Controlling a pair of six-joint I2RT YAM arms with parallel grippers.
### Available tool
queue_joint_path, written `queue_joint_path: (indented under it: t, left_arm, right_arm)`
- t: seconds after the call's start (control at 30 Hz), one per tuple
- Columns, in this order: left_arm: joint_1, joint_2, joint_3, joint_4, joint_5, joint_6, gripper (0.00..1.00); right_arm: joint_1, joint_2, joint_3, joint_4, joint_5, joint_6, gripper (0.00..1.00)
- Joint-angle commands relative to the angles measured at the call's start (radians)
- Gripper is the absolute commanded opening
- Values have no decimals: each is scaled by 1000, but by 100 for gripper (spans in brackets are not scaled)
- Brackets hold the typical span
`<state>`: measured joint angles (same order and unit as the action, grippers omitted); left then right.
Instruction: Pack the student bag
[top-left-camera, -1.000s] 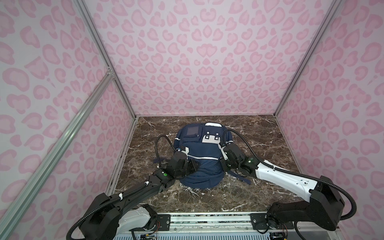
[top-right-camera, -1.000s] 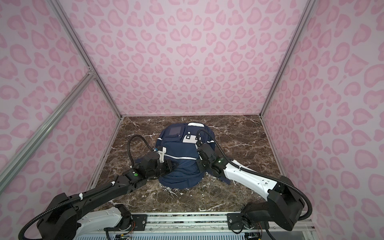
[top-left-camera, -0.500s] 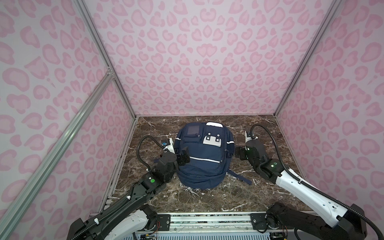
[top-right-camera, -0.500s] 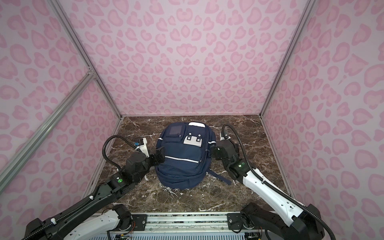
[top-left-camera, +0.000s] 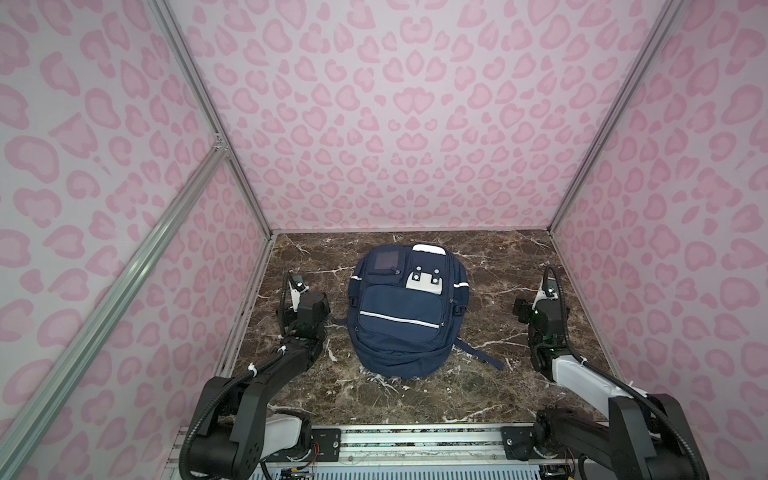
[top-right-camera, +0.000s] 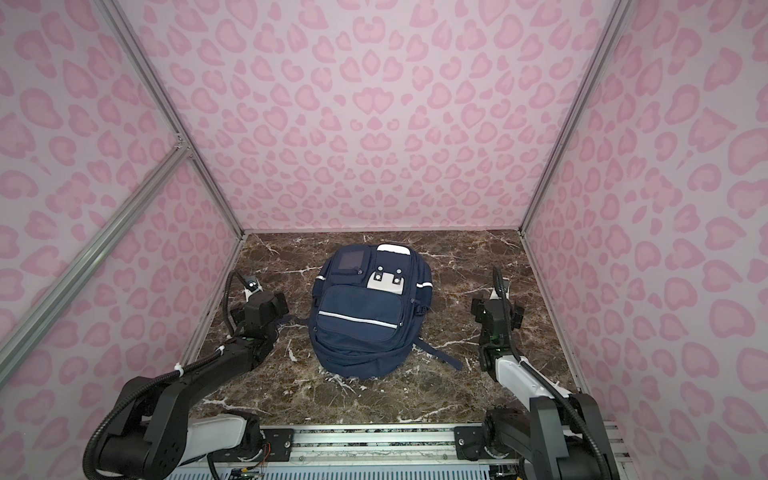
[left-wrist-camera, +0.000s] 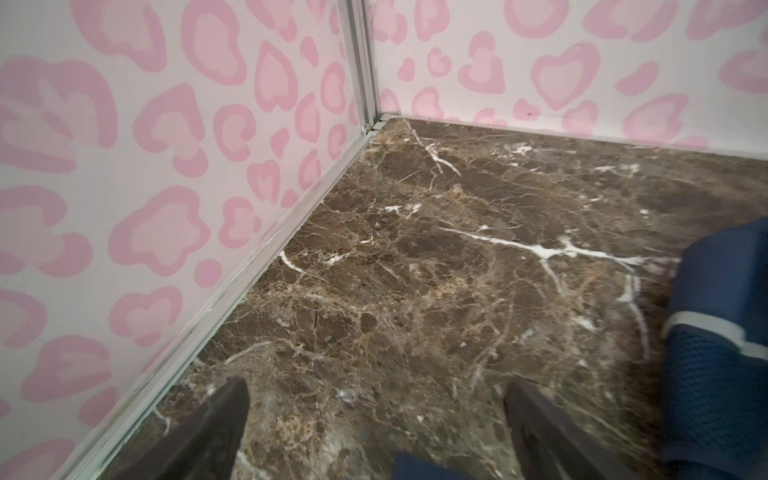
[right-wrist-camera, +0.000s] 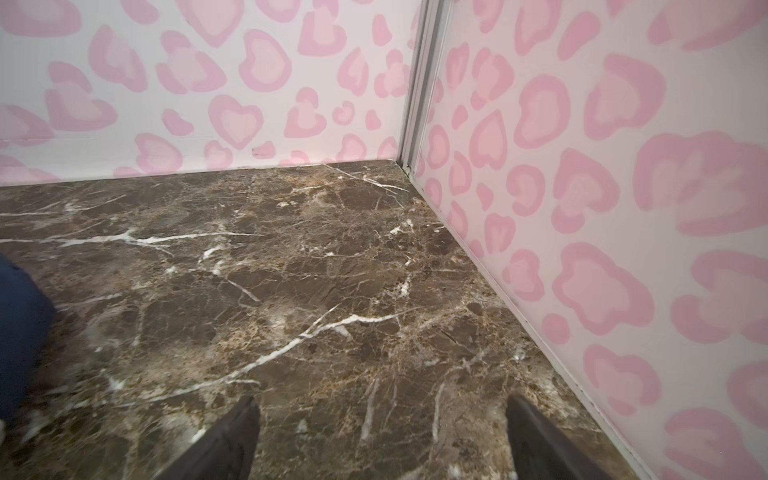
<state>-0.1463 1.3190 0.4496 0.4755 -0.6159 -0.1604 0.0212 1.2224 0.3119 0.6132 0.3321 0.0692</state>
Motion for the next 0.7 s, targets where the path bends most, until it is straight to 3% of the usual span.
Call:
queue_joint_path:
  t: [0.0,0.13,0.23,0.3,0.33,0.37,0.43,0.47,0.53,0.57,0.6,0.63,0.67]
  left_arm:
    - [66,53,-31,236,132,20,98]
    - [199,18,-66,249,344,-45,98]
    - [244,9,-81,267,502,-43,98]
    - [243,19,-70,260,555,-20,98]
    - [240,25,-62,255,584,-5,98]
    - [229,27,-57,250,587,9,98]
    - [192,20,-74,286,521,43,98]
    - [168,27,-110,352,485,77,98]
    - [159,174,-187,665,450,79,98]
    - [151,165,-168,629,414,77,97]
    - [151,135,-116,461,430,78,97]
    - [148,170,-128,540,437,89,97]
    - [150,155,-115,494,448,87,97]
  right_arm:
    - [-47,86,-32,247,-86,76,94]
    - [-43,233,-49,412,-148,37,93]
    - [-13,355,-24,519,-205,-35,93]
    - [7,304,51,290,-217,-60,96]
    - [-8,334,24,406,-245,-57,96]
    - [-10,351,7,454,-231,-47,97]
    - [-8,306,43,305,-224,-46,98]
    - [-6,320,29,367,-223,-52,98]
    - [-1,345,7,443,-211,-52,98]
    - [-1,335,15,408,-209,-53,99]
    - [-2,321,30,358,-209,-51,98]
    - [-1,308,41,316,-207,-46,99]
    - [-1,321,38,349,-206,-49,99]
